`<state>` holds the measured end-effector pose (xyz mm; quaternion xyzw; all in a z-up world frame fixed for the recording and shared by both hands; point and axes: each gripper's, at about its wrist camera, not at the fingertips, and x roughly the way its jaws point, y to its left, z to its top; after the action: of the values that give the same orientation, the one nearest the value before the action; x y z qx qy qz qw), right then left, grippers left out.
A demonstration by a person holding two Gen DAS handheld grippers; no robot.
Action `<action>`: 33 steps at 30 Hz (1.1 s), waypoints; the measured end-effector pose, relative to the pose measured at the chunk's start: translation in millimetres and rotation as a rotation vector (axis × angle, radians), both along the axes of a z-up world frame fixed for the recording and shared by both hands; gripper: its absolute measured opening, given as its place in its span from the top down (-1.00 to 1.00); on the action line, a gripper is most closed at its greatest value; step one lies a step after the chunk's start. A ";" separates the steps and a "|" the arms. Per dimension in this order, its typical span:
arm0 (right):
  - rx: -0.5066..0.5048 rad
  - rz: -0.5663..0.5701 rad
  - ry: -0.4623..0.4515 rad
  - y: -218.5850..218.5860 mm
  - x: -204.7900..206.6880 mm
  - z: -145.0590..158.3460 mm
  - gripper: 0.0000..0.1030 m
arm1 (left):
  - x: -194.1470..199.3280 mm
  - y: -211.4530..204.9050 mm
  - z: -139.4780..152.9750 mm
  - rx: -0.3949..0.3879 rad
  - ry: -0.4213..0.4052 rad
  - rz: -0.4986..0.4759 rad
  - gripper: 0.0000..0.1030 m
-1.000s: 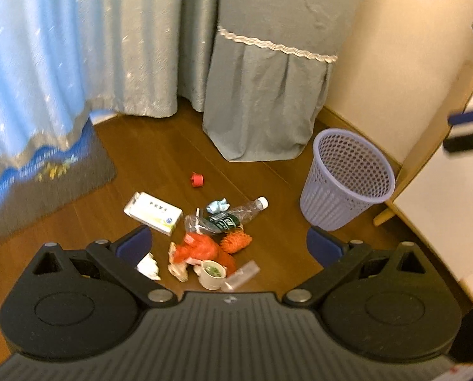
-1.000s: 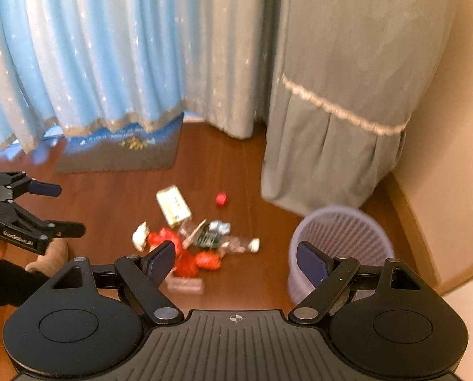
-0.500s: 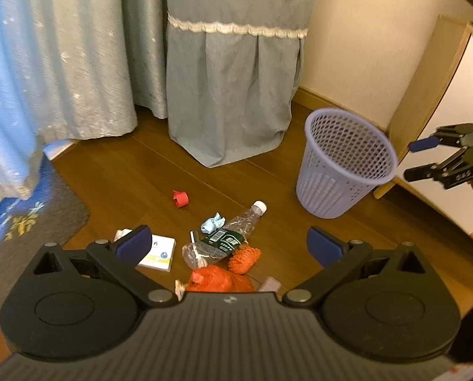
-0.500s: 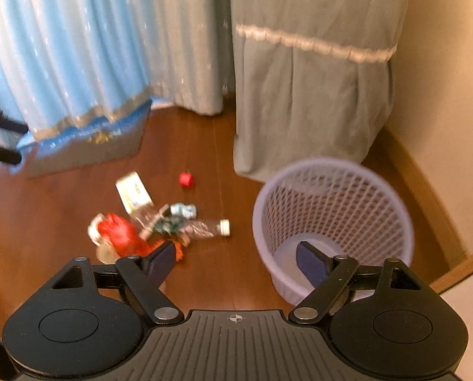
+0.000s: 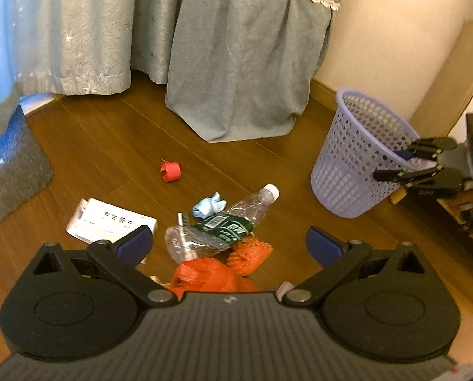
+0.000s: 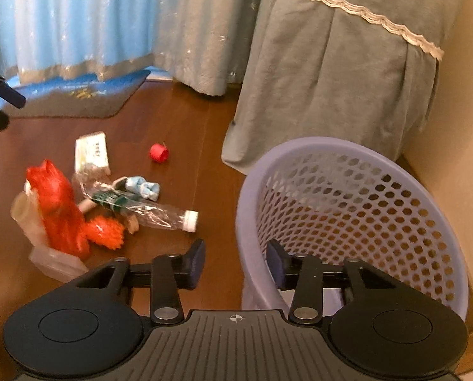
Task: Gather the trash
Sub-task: 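Grasp the wastebasket rim with the right gripper and tilt it up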
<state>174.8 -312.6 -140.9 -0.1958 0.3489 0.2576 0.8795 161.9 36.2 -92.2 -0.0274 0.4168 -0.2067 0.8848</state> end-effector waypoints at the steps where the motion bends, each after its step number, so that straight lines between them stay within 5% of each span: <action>1: -0.002 0.003 -0.013 -0.3 0.5 -3.9 0.30 | -4.1 0.9 -0.6 -0.011 0.003 0.002 -0.96; 12: 0.016 -0.060 -0.085 -4.4 3.1 -16.7 0.81 | -26.8 8.6 -2.3 0.015 0.002 0.007 -0.96; 16: 0.013 -0.068 -0.108 -3.6 0.6 -15.8 0.82 | -27.3 9.7 -10.0 -0.005 0.017 0.016 -0.96; 21: -0.176 -0.004 -0.190 18.7 -17.6 -16.9 0.83 | -33.5 3.1 -21.1 0.032 0.004 -0.030 -0.95; 25: -0.365 0.052 -0.254 43.5 -38.2 -21.9 0.83 | -43.2 -1.5 -35.7 0.068 0.024 -0.075 -0.74; 33: -0.581 0.076 -0.385 100.2 -96.3 -82.4 0.87 | -59.4 -1.4 -59.0 0.104 0.001 -0.103 -0.72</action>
<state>78.5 -212.4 -223.3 -0.4960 0.2280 0.1384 0.8264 102.4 34.8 -151.2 0.0399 0.4282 -0.2300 0.8730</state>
